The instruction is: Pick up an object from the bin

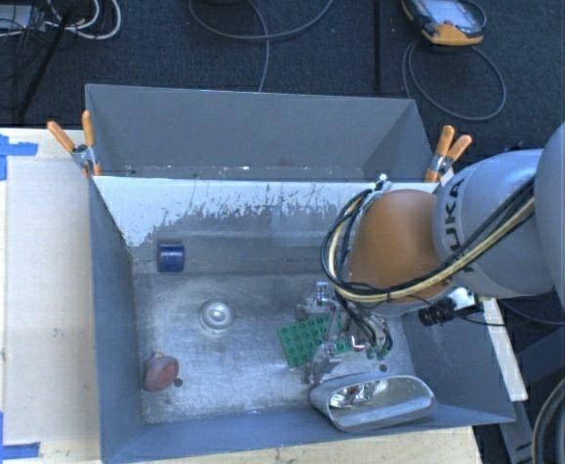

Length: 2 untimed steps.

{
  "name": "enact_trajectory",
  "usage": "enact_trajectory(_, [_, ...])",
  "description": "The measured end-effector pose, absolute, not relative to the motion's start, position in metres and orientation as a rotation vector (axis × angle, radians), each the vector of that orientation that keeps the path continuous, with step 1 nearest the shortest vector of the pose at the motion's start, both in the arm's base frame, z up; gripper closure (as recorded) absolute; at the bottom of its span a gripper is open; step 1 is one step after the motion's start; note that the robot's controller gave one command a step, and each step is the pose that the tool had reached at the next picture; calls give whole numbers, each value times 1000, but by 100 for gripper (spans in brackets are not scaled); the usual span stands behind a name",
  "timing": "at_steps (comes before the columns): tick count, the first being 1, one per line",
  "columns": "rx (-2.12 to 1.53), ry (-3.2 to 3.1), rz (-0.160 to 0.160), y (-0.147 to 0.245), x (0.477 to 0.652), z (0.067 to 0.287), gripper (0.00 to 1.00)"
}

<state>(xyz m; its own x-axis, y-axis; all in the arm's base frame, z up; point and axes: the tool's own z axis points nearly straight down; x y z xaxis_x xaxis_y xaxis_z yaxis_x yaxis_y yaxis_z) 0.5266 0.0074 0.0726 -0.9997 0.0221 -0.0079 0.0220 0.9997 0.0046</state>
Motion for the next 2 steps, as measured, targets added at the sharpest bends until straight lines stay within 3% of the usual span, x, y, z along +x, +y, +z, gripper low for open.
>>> enact_trajectory(1, [27, 3136, 5, 9, 527, 74, 100])
enact_trajectory(2, [-322, 3117, -2, -6, 522, 270, 100])
